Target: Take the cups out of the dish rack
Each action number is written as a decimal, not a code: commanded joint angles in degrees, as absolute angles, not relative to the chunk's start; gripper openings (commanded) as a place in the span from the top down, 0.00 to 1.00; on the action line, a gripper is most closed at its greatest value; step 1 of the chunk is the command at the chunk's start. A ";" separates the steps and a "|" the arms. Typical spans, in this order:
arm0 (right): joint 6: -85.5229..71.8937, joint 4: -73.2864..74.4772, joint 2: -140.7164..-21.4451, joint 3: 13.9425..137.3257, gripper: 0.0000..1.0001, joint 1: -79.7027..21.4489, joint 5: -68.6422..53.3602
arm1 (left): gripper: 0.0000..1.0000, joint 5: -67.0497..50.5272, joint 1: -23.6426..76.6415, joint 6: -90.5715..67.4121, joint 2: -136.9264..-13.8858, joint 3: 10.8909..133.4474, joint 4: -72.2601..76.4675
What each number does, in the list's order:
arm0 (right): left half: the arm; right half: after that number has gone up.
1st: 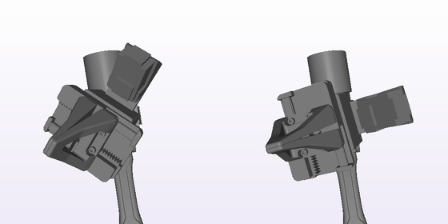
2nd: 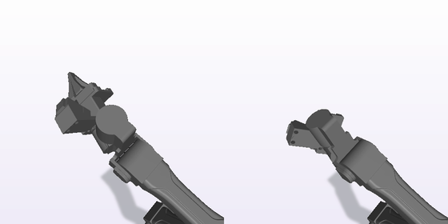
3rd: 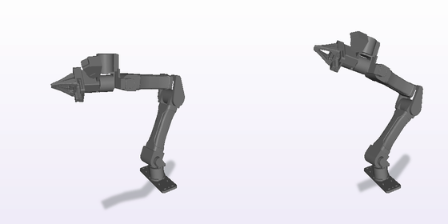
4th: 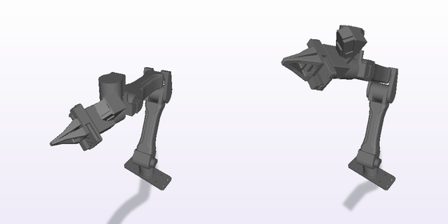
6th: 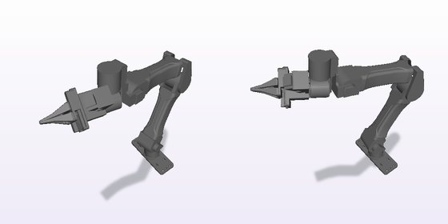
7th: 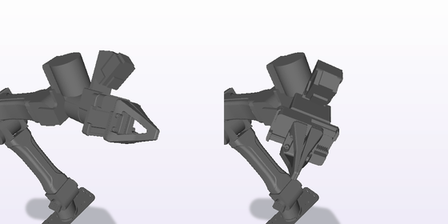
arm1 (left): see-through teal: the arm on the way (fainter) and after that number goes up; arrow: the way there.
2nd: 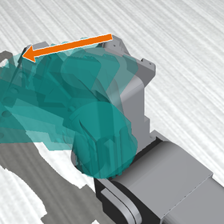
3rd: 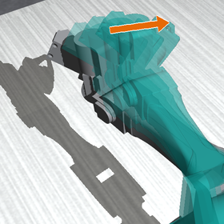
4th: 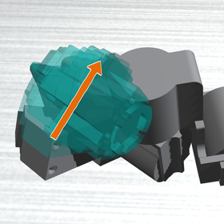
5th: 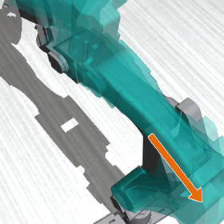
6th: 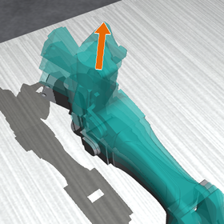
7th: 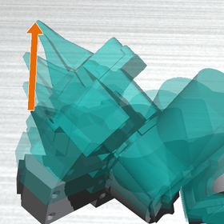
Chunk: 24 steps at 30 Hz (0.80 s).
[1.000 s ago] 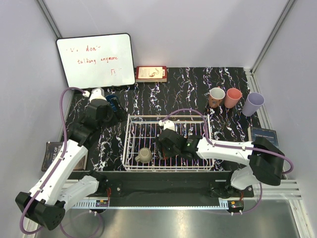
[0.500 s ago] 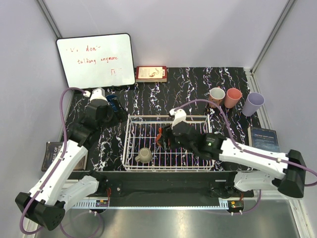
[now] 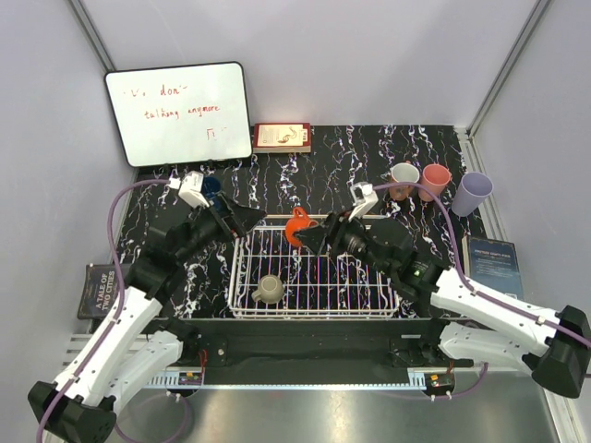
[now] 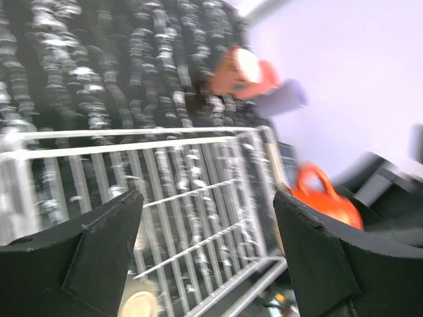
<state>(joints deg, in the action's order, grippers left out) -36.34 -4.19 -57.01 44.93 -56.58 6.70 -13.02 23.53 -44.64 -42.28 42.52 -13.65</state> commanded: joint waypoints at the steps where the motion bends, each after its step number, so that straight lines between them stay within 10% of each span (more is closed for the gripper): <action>1: -47.44 -27.13 -55.81 38.42 1.00 -50.03 -6.93 | 0.16 -24.33 23.73 -53.06 -40.52 37.98 4.37; 24: -65.31 -63.90 -71.54 29.71 1.00 -44.56 -19.86 | 0.18 -32.96 25.31 -71.46 -45.62 26.81 37.88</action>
